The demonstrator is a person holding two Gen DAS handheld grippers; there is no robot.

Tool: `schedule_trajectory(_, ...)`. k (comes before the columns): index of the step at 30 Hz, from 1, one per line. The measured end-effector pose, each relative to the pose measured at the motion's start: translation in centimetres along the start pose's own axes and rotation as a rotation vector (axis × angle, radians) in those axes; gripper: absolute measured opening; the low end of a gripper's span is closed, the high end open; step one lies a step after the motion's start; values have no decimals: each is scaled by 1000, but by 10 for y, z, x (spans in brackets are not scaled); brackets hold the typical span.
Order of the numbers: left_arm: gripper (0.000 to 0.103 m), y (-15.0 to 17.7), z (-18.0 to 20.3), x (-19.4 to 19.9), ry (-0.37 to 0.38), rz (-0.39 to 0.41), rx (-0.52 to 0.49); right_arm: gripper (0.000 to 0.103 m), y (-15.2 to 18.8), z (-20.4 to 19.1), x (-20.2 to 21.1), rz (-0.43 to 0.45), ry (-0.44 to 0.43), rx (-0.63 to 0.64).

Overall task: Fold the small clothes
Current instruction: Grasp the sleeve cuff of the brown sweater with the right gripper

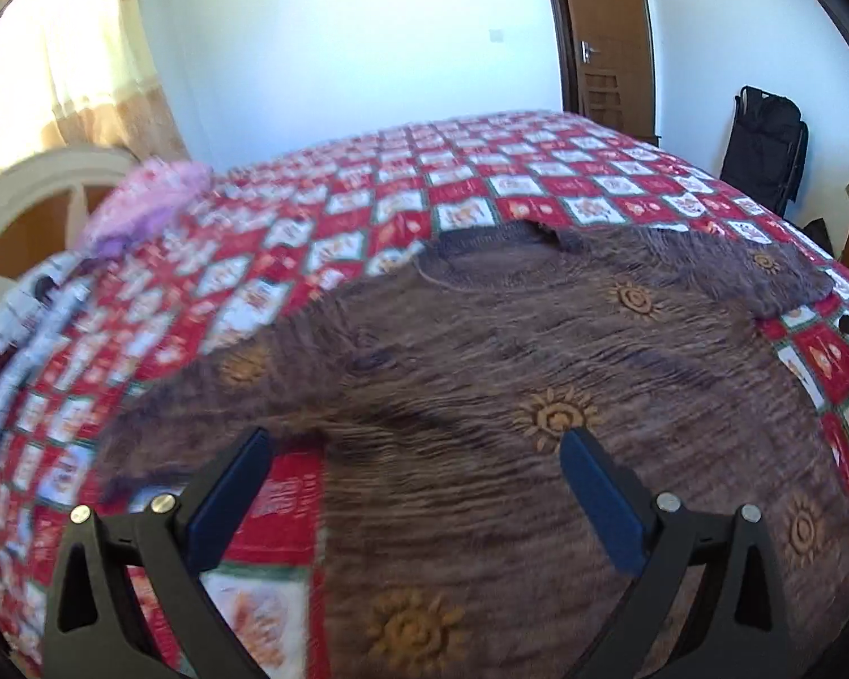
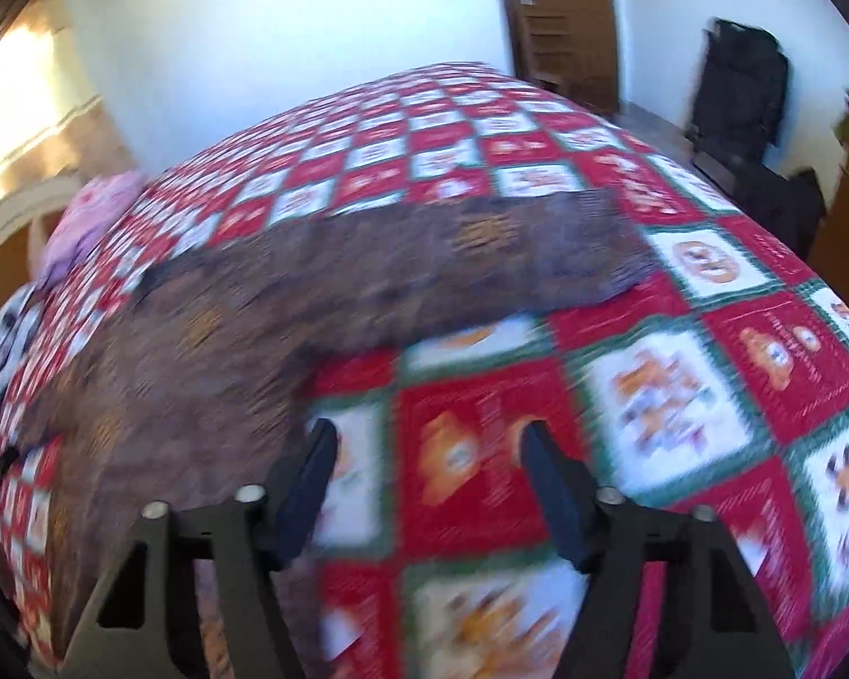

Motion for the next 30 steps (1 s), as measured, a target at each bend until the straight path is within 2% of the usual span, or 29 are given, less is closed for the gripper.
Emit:
schedule_trajectory(3, 103, -2, -4, -22, -3, -29, 3, 59, -21, 24, -18, -3, 47, -49)
schedule_trajectory(6, 103, -5, -14, -41, -17, -46, 22, 52, -43, 43, -32, 1, 102, -87)
schedule_trajectory(11, 103, -12, -38, -61, -44, -57, 68, 51, -66, 64, -50, -6, 161, -123)
schedule_trajectory(13, 103, -15, -47, -67, -55, -57, 81, 44, -71, 68, -61, -16, 176, -124)
schedule_trajectory(15, 103, -17, -55, -72, -69, -57, 96, 39, -74, 72, -71, -37, 178, -135)
schedule_trajectory(20, 103, -18, -67, -84, -73, -62, 134, 36, -79, 68, -85, -57, 181, -121)
schedule_trajectory(24, 103, -15, -68, -92, -63, -74, 145, 14, -81, 64, -92, -65, 196, -103)
schedule_trajectory(27, 103, -13, -68, -94, -52, -79, 151, 9, -86, 62, -89, -50, 188, -104)
schedule_trajectory(30, 103, -13, -69, -92, -35, -78, 173, 7, -92, 49, -79, -20, 153, -77)
Point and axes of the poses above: each gripper's, at about its wrist camera, not at the fingertips, and x roughly against the way its jaws point, z to its right, y to its underside, the point moved 4 cm from there along -x, roughly the way its jaws point, and after that the axes turned 13 degrees about y, right-handed, at the moved point
